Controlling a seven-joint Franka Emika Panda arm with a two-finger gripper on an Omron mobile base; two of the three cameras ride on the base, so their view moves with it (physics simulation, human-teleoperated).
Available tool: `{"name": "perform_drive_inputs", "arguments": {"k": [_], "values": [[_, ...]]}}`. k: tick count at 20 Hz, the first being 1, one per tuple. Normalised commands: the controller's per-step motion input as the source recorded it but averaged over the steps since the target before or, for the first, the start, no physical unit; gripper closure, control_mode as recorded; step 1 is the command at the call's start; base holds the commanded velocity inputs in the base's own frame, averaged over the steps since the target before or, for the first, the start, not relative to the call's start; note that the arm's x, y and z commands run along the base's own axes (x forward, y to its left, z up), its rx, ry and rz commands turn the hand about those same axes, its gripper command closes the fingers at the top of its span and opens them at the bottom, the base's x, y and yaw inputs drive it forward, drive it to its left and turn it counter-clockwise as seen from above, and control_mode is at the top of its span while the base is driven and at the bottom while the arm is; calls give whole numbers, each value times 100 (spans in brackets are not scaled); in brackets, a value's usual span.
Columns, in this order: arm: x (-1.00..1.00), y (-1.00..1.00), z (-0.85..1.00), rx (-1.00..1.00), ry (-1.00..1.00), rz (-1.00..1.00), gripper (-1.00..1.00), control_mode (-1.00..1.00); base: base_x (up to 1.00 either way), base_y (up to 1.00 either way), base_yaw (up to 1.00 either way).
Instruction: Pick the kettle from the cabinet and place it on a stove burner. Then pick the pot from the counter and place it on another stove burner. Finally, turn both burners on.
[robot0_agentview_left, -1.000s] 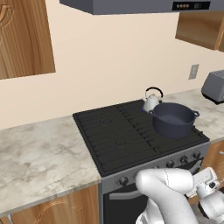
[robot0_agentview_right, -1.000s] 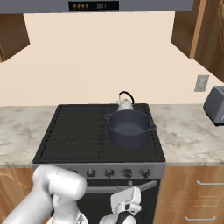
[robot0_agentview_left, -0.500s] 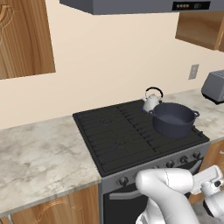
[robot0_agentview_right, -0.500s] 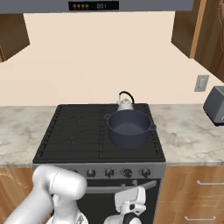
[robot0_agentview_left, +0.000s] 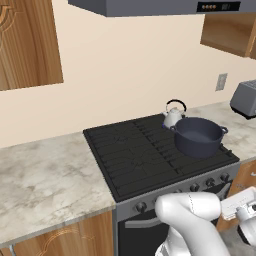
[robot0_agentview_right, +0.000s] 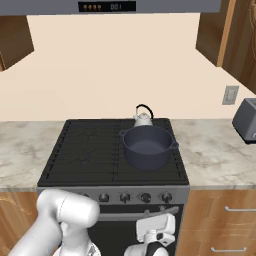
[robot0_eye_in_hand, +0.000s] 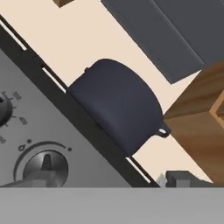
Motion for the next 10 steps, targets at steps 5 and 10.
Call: {"name": "perform_drive_inputs", "arguments": {"k": [5,10], "values": [[0,-34,2,24,8,1,-100,-100,0,0,0],[20,-20,11,25,14,4,-100,-100,0,0,0]]}}
